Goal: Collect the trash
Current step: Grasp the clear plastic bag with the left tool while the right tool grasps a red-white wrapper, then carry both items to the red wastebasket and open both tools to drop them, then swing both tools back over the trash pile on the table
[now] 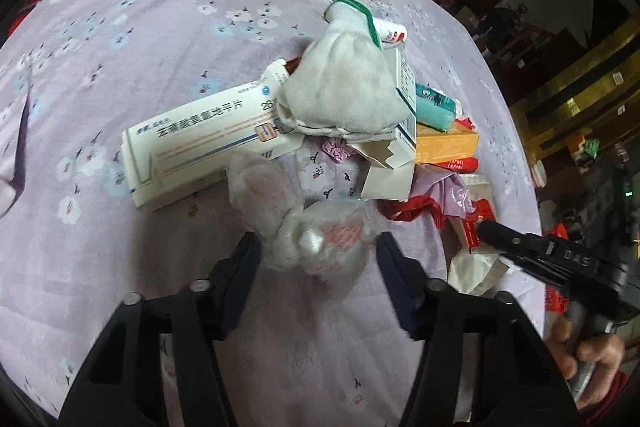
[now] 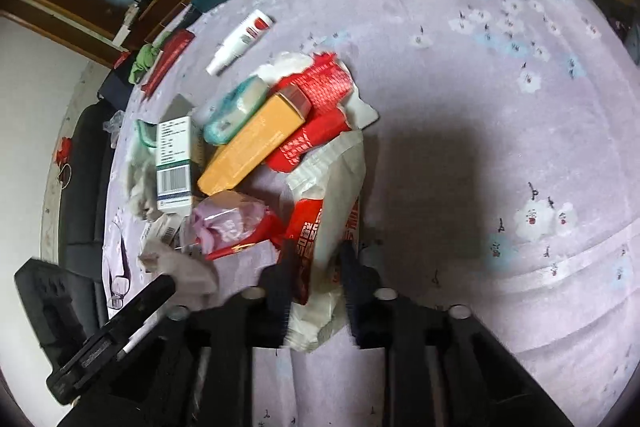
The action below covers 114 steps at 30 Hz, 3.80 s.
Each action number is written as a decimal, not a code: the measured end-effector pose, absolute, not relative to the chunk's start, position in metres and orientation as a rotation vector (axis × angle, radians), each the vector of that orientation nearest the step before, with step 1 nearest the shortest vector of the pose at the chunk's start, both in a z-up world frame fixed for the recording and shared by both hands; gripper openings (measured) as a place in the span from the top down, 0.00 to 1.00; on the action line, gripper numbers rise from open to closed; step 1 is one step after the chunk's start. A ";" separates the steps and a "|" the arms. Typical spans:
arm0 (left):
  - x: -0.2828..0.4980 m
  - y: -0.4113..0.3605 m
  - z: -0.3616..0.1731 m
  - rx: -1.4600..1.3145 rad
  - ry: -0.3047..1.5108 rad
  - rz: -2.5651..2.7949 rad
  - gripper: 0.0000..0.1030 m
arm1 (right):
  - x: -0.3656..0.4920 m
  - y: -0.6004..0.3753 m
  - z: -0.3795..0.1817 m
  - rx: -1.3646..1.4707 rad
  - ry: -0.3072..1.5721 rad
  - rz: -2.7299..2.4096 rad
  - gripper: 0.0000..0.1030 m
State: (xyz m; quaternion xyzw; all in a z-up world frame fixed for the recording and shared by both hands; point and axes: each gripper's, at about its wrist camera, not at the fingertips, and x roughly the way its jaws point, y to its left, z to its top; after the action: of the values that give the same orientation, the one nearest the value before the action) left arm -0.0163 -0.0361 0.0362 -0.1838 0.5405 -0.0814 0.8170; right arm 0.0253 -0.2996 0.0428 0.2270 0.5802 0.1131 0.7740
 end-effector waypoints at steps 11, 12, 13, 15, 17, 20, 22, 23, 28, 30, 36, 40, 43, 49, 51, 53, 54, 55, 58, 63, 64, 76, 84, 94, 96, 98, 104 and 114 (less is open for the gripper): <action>-0.030 -0.046 0.050 -0.277 1.072 -0.245 0.74 | -0.011 -0.307 0.079 0.437 1.151 0.234 0.92; -0.035 -0.048 0.054 -0.262 1.060 -0.261 0.74 | -0.014 -0.309 0.081 0.437 1.145 0.233 0.92; -0.036 -0.049 0.057 -0.252 1.050 -0.270 0.74 | -0.019 -0.311 0.085 0.438 1.137 0.227 0.92; -0.043 -0.054 0.065 -0.228 1.027 -0.293 0.74 | -0.026 -0.312 0.089 0.439 1.124 0.222 0.92; -0.045 -0.060 0.071 -0.211 1.004 -0.318 0.74 | -0.031 -0.312 0.092 0.439 1.113 0.221 0.92; -0.052 -0.074 0.084 -0.154 0.965 -0.367 0.74 | -0.038 -0.314 0.095 0.447 1.100 0.212 0.92; -0.055 -0.086 0.092 -0.116 0.936 -0.409 0.74 | -0.042 -0.317 0.098 0.454 1.088 0.196 0.92; -0.055 -0.090 0.094 -0.105 0.930 -0.421 0.74 | -0.045 -0.319 0.099 0.462 1.082 0.189 0.92; -0.056 -0.121 0.105 -0.027 0.906 -0.501 0.74 | -0.064 -0.345 0.108 0.514 1.035 0.118 0.92; -0.056 -0.137 0.108 0.003 0.900 -0.539 0.74 | -0.074 -0.362 0.112 0.540 1.014 0.084 0.92; -0.062 -0.203 0.120 0.076 0.876 -0.667 0.74 | -0.104 -0.434 0.128 0.621 0.941 -0.053 0.92; -0.066 -0.260 0.125 0.114 0.868 -0.760 0.74 | -0.129 -0.494 0.141 0.664 0.885 -0.159 0.92; -0.068 -0.309 0.130 0.138 0.866 -0.841 0.74 | -0.145 -0.540 0.148 0.692 0.848 -0.237 0.92; -0.068 -0.417 0.128 0.194 0.885 -0.964 0.73 | -0.163 -0.623 0.155 0.722 0.800 -0.348 0.92; -0.065 -0.446 0.126 0.206 0.893 -0.985 0.73 | -0.162 -0.646 0.154 0.722 0.796 -0.378 0.92; -0.061 -0.475 0.122 0.227 0.899 -0.995 0.73 | -0.160 -0.660 0.152 0.724 0.795 -0.392 0.92; -0.060 -0.486 0.120 0.233 0.902 -1.000 0.73 | -0.157 -0.669 0.150 0.717 0.798 -0.404 0.92; -0.060 -0.496 0.119 0.239 0.905 -1.002 0.72 | -0.156 -0.673 0.149 0.711 0.802 -0.409 0.92; -0.055 -0.521 0.110 0.266 0.914 -0.996 0.70 | -0.147 -0.687 0.144 0.705 0.811 -0.418 0.91; -0.054 -0.538 0.109 0.269 0.895 -0.967 0.52 | -0.135 -0.699 0.139 0.693 0.829 -0.417 0.81; -0.054 -0.538 0.110 0.264 0.895 -0.968 0.49 | -0.135 -0.701 0.139 0.689 0.827 -0.418 0.79; -0.056 -0.495 0.120 0.176 0.921 -0.883 0.41 | -0.143 -0.674 0.146 0.669 0.818 -0.329 0.60; -0.062 -0.400 0.124 0.076 0.922 -0.730 0.40 | -0.120 -0.606 0.139 0.611 0.883 -0.172 0.51; -0.068 -0.250 0.135 -0.017 0.909 -0.537 0.39 | -0.080 -0.485 0.128 0.532 0.979 0.062 0.50; -0.069 -0.211 0.134 -0.049 0.912 -0.488 0.39 | -0.073 -0.458 0.125 0.510 1.007 0.112 0.49; -0.069 -0.179 0.132 -0.074 0.918 -0.447 0.38 | -0.067 -0.436 0.122 0.480 1.028 0.147 0.48; -0.069 -0.089 0.122 -0.089 0.922 -0.295 0.38 | -0.045 -0.365 0.111 0.369 1.088 0.273 0.47; -0.049 0.020 0.103 -0.060 0.948 -0.165 0.34 | 0.015 -0.271 0.090 0.283 1.100 0.415 0.36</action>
State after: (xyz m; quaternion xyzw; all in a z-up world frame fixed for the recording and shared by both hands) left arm -0.0486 0.0200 0.1031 -0.0287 0.4560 -0.0795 0.8859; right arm 0.0155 -0.2707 0.0904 0.1331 0.5170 0.1950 0.8228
